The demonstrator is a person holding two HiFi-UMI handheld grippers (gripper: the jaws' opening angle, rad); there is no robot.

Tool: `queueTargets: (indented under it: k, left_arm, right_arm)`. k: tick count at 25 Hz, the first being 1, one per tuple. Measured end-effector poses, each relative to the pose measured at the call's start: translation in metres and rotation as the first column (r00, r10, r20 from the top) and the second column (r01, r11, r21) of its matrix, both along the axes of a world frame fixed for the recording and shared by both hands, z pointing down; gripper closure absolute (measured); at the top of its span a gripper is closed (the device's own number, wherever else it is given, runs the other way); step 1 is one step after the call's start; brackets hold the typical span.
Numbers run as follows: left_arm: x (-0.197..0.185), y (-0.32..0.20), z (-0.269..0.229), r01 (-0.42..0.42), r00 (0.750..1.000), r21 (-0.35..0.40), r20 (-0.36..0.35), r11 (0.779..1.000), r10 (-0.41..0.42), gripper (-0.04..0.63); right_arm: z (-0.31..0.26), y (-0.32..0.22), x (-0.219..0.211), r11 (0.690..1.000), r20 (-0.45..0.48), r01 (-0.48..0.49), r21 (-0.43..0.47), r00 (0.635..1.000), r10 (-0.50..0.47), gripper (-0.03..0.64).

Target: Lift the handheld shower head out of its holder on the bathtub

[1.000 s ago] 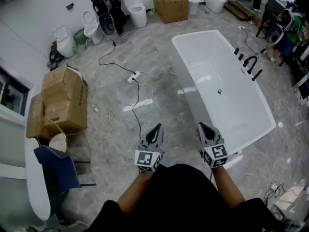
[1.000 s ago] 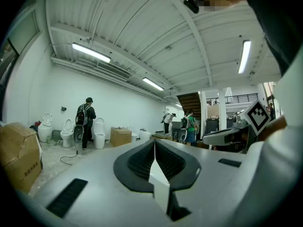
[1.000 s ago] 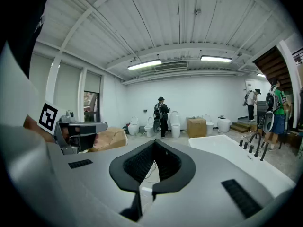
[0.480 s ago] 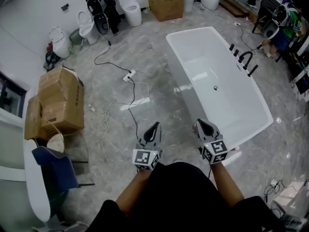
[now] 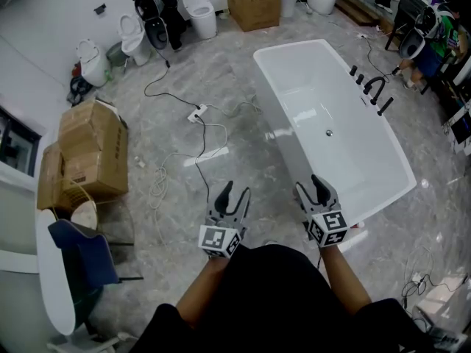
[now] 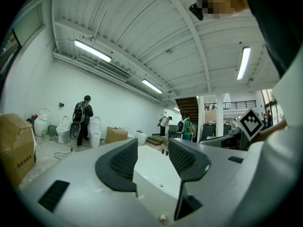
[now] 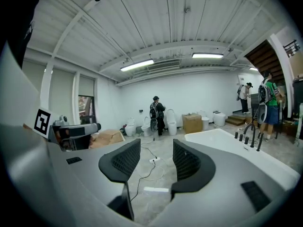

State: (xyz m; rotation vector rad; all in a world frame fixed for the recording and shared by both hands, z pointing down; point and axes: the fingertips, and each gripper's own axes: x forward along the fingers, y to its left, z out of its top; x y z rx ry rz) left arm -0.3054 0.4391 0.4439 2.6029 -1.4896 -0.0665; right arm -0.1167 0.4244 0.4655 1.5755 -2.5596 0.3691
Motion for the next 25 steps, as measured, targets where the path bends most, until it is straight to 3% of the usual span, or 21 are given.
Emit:
queueTargets:
  k: [3,11,17,25]
  left_arm:
    - [-0.007,-0.002,0.006,0.015,0.999,-0.026,-0.034,1.000,-0.016,0.393]
    - [-0.015,0.002,0.014,0.055,0.998,-0.048,-0.012,0.997,-0.056,0.390]
    - [-0.040,-0.009,0.019,0.147,0.989,-0.069,-0.006,0.987,-0.147,0.390]
    - [-0.035,-0.073,0.022,0.049,0.999,-0.059,-0.013,0.997,-0.050,0.390]
  right_arm:
    - [0.004,0.000,0.002,1.000,0.013,0.000,-0.012,1.000,0.001,0.428]
    - [0.026,-0.003,0.000,0.997,0.032,0.029,-0.066,0.999,-0.027,0.428]
    - [0.036,-0.009,-0.017,0.993,0.038,0.071,-0.094,0.997,-0.068,0.428]
    - [0.039,-0.065,-0.032,0.992,-0.003,0.061,-0.107,0.998,-0.062,0.428]
